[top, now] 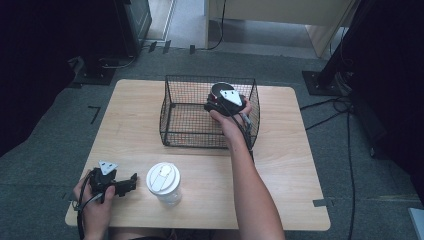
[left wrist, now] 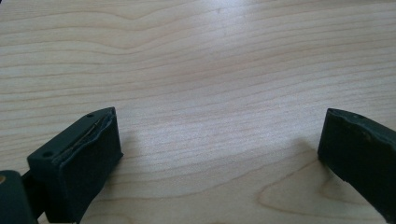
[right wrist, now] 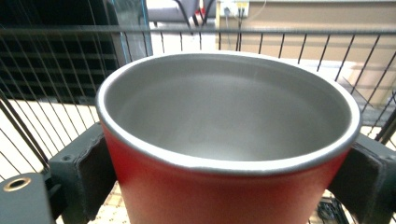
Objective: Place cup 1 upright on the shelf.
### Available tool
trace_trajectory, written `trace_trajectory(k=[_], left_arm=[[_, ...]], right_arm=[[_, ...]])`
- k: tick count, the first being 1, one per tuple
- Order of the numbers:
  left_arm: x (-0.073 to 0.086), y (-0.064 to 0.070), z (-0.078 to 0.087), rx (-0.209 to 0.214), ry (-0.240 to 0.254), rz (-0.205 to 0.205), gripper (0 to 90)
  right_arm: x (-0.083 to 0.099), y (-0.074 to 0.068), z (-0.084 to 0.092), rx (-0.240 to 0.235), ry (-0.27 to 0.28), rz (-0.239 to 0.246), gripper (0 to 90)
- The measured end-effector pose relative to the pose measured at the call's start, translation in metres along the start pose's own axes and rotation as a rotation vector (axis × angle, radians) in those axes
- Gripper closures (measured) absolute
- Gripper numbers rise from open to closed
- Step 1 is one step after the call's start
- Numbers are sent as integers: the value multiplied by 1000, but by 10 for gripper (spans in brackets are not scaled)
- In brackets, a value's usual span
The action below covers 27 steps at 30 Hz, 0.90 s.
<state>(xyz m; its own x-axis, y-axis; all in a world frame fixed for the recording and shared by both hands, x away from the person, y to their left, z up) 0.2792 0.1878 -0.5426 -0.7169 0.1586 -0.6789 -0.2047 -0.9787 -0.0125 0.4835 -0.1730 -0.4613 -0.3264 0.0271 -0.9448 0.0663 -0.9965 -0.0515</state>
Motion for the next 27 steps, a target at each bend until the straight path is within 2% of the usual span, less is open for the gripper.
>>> trace_trajectory(k=[4, 8, 15, 18, 20, 22, 27], left_arm=[[0, 0, 0, 0, 0, 1, 0], [0, 0, 0, 0, 2, 1, 0], [0, 0, 0, 1, 1, 0, 0], [0, 0, 0, 0, 1, 0, 0], [0, 0, 0, 1, 1, 0, 0], [0, 0, 0, 0, 2, 0, 0], [0, 0, 0, 0, 2, 1, 0]], right_arm=[[2, 1, -2, 0, -32, 2, 69], [4, 0, -3, 5, -61, 26, 68], [3, 1, -3, 21, -80, 2, 65], [3, 0, -2, 16, -78, 5, 57], [2, -4, -1, -12, -74, 4, 4], [1, -6, 0, -16, -74, 18, 0], [-3, -9, 1, -20, -29, 27, 0]])
Point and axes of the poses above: each handheld gripper's, and its own axes: z roughly backward along the jaws, x roughly out of its underside, y roughly to its right, the point moved 3 cm from there along -z, roughly forward along the jaws, and after that the axes turned 1 degree about -y, right-handed, at the moved point
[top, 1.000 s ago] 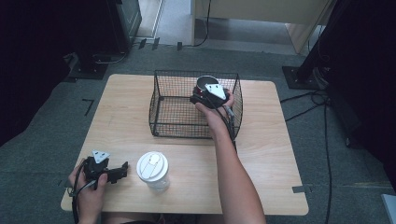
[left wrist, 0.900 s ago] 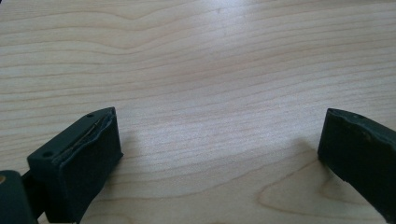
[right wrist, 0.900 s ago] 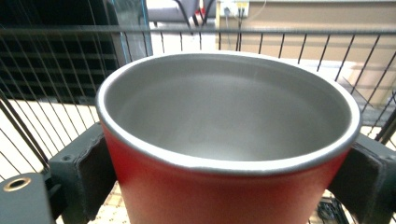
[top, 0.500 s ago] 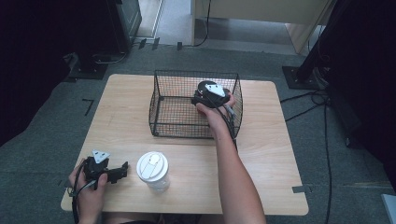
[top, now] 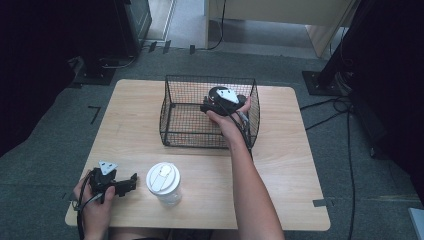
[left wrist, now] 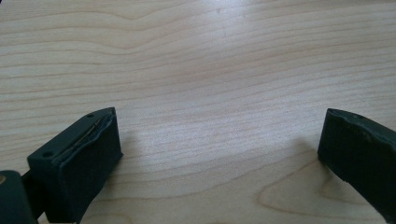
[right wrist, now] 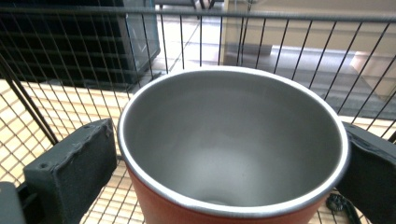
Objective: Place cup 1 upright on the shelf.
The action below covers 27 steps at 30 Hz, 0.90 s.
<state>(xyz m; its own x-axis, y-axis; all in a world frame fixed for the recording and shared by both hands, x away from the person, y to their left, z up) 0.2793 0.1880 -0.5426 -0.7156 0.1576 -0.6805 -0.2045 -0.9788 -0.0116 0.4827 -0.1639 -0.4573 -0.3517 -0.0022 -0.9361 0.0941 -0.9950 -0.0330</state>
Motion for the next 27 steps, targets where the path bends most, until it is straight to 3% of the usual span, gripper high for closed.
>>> trace_trajectory(k=[4, 9, 18, 27], left_arm=[[0, 0, 0, 0, -1, -1, 0], [0, 0, 0, 0, -2, -2, 0], [0, 0, 0, -1, -2, -1, 0], [0, 0, 0, -1, -2, -1, 0]], right_arm=[[-7, -2, 5, 5, 54, 4, 0], [-22, 2, 15, -6, 127, -44, 0], [-32, 1, 32, -11, 148, -46, 0], [-31, -3, 57, -62, 151, -21, 0]])
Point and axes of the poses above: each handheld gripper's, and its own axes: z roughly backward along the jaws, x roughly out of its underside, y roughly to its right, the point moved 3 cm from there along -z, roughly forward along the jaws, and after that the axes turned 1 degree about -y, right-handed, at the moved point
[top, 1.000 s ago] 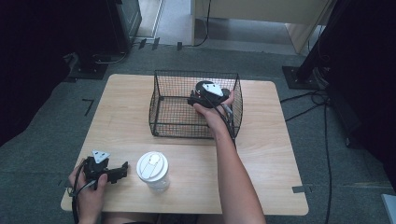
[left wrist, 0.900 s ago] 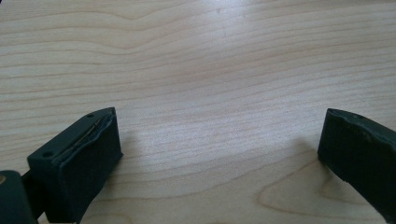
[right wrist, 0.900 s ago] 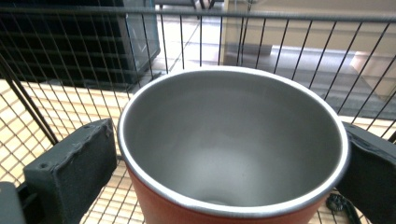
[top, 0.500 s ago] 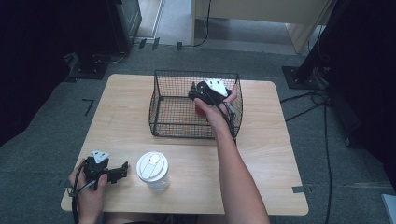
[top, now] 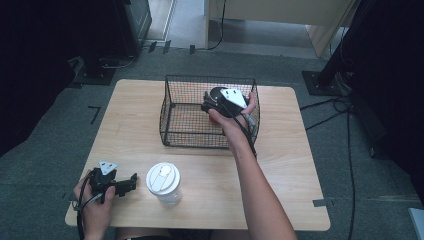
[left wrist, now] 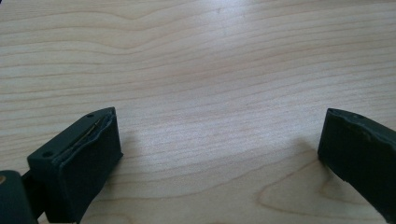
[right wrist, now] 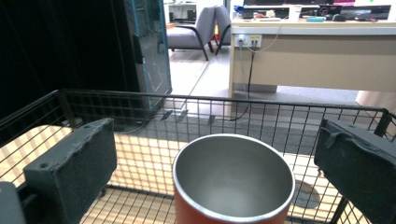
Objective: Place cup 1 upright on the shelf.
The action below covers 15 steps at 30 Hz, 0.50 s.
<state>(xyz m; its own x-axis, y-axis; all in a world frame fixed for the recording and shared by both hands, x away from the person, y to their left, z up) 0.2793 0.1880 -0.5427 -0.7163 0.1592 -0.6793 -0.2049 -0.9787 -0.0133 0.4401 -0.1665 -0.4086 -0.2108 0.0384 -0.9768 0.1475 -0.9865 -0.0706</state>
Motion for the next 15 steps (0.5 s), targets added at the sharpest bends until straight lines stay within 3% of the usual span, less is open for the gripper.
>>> trace_trajectory(k=[6, 7, 15], left_arm=[[0, 0, 0, 0, 0, 0, 0], [0, 0, 0, 1, 0, 0, 0], [0, 0, 0, 0, 0, 1, 0]], right_arm=[[6, -3, 23, -40, -1, 17, 0], [9, -3, 33, -60, 7, 17, 0], [23, -4, 61, -98, -2, 41, 0]])
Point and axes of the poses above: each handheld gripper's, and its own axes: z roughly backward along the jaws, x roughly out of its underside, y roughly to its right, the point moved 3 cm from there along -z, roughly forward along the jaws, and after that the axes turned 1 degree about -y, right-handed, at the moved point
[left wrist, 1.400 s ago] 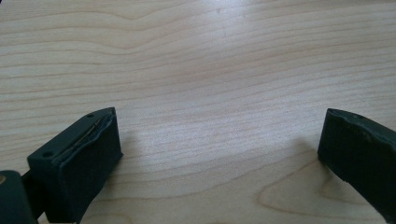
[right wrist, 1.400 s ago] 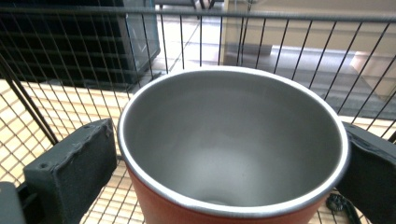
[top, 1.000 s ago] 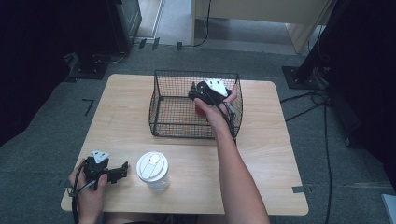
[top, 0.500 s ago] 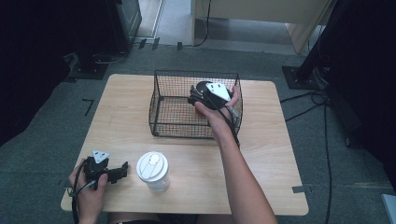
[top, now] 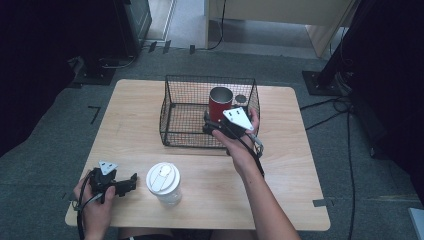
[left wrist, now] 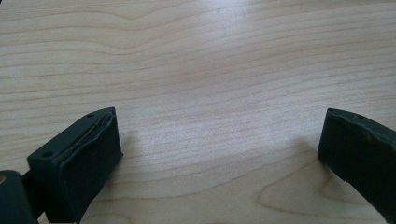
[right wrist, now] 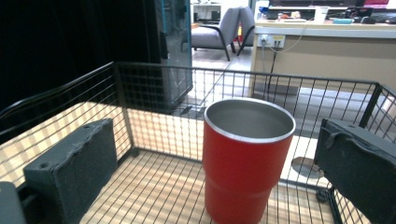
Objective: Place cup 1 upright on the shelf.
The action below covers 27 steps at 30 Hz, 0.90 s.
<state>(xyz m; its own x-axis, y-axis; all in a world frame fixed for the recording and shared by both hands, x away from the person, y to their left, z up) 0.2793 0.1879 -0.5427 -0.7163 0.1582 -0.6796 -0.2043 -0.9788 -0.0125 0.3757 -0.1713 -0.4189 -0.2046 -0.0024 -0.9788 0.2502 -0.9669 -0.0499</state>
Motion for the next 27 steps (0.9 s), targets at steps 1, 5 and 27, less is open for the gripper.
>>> trace_trajectory(k=[1, 5, 27], left_arm=[[0, 0, 0, 0, 0, 0, 0], [0, 0, 0, 0, 0, 0, 0], [0, 0, 0, 0, 0, -1, 0]], right_arm=[[2, 0, 4, -4, -1, 7, 0], [9, -3, 18, -26, -15, 13, 0], [38, -14, 71, -76, -25, 36, 0]])
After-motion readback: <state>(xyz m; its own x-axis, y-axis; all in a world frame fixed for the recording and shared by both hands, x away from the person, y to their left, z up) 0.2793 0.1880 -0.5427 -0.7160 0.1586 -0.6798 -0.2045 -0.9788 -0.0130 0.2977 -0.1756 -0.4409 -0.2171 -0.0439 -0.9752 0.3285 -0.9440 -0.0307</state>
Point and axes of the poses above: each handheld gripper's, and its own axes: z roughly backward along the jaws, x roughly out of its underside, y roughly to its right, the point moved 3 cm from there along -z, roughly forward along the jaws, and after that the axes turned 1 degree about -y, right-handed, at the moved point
